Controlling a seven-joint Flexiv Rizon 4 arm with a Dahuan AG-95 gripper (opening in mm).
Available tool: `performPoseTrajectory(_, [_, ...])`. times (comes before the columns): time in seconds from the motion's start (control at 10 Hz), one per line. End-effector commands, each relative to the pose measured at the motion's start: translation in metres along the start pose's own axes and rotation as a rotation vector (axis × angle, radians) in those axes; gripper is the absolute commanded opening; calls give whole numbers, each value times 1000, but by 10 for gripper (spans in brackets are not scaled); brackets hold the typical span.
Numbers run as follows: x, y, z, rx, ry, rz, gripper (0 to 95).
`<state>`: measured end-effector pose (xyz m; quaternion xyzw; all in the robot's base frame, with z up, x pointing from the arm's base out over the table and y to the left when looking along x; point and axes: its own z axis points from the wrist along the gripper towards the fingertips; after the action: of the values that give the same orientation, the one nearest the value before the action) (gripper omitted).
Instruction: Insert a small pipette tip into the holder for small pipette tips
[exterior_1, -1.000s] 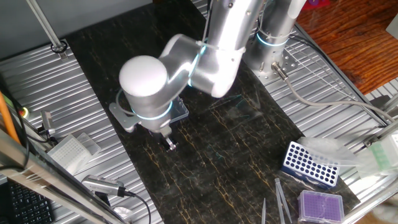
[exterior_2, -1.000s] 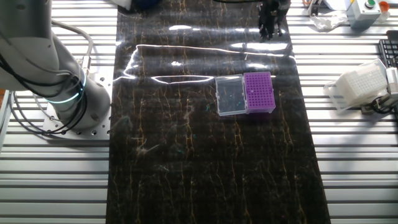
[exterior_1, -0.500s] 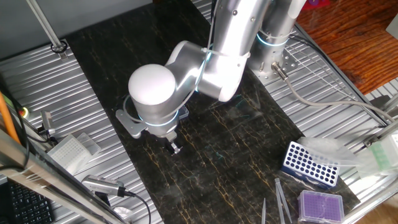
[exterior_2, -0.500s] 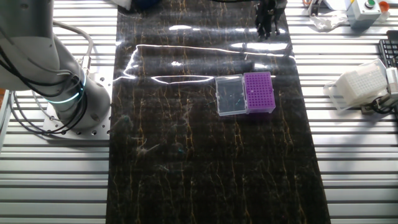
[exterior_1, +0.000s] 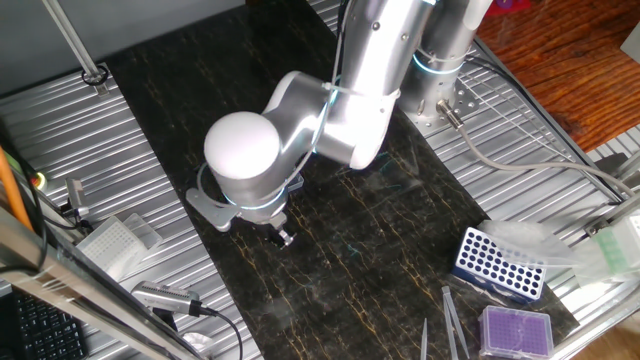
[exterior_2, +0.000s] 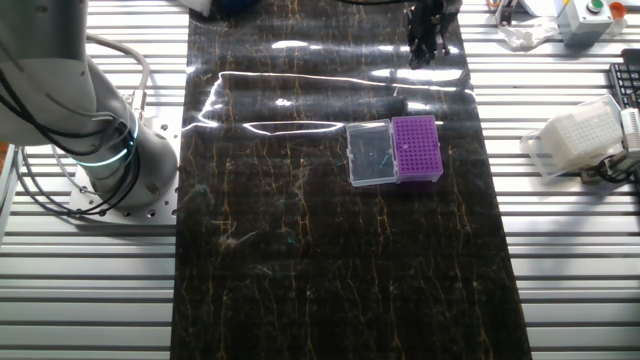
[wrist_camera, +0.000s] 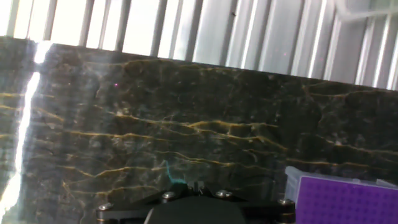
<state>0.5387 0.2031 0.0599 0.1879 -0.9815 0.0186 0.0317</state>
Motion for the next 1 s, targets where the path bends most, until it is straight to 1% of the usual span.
performPoseTrajectory(0.1, [5, -1, 12, 0, -15, -47, 0])
performPoseTrajectory(0.2, [6, -2, 15, 0, -13, -67, 0])
performPoseTrajectory(0.3, [8, -3, 18, 1, -13, -112, 0])
performPoseTrajectory(0.5, [9, -3, 18, 1, -13, -228, 0])
performPoseTrajectory(0.6, [9, -3, 18, 0, -12, -264, 0])
performPoseTrajectory(0.7, [9, -2, 19, -1, -14, -316, 190])
performPoseTrajectory(1.0, [10, -2, 18, 4, -15, -409, 190])
